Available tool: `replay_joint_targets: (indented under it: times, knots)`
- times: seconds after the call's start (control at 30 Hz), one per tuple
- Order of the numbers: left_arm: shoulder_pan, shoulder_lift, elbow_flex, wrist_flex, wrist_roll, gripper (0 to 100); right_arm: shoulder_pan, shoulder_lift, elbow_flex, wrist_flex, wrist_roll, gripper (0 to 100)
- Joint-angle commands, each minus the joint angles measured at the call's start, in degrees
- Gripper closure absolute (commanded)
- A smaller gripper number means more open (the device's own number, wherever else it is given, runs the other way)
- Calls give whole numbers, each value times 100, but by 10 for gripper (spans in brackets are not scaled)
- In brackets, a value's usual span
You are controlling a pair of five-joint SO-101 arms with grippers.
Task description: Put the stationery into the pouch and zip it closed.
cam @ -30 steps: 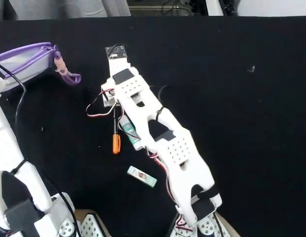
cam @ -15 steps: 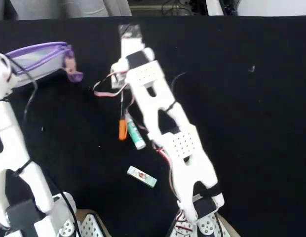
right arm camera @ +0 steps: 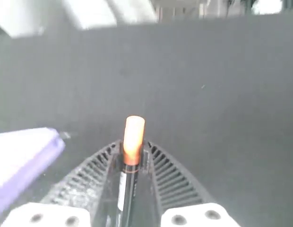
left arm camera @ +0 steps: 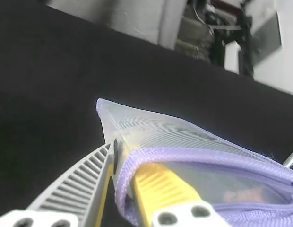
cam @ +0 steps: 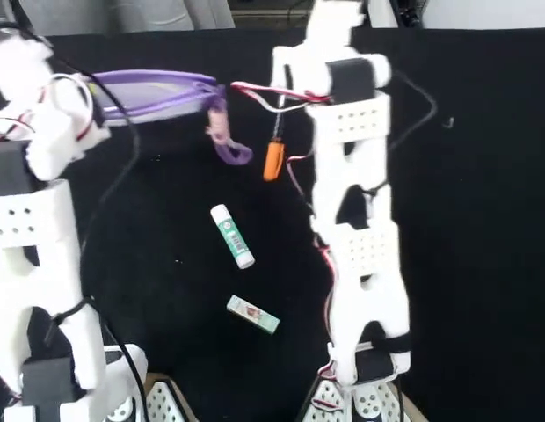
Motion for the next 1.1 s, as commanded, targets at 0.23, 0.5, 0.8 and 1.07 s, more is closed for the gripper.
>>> replay_joint_targets:
  times: [0.23,0.5,0.8,1.07]
  knots:
    - [488,-114,154,624,53,971,-62,-2114,-277,176,53,988]
    - [673,-114,365,651,53,971,-949,-3046,-277,167,70,988]
    - [910,-114,374,800,53,971,-1064,-3213,-286,88,70,988]
    - [919,-114,374,800,53,971,-1512,-3116,-286,-229,70,988]
